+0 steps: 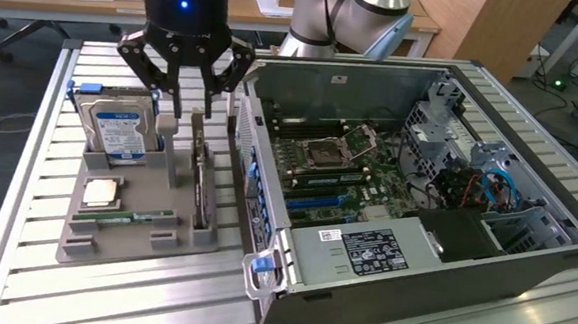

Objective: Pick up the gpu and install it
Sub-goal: 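Pick up the gpu and move the gpu toward the slot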

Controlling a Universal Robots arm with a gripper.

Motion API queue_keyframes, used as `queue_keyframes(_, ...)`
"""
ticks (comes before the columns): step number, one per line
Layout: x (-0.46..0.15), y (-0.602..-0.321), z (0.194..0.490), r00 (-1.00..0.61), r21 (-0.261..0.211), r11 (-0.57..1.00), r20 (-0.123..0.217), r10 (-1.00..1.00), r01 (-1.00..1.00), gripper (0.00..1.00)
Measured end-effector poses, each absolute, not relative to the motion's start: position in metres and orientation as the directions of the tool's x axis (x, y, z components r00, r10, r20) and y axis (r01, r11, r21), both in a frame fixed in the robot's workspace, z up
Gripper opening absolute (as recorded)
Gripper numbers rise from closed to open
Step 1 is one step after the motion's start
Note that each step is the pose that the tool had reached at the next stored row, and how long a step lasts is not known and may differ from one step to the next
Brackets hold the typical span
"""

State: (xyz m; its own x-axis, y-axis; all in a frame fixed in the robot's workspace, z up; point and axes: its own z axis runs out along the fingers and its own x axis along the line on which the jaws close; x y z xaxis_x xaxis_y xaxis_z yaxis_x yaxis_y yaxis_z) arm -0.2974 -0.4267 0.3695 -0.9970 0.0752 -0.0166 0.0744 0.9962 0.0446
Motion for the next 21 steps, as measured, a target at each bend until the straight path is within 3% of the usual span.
queue_keyframes(21, -0.297, -0.427, 0.335, -0.997, 0.044, 0.996, -0.017, 0.075, 0.074, 0.42)
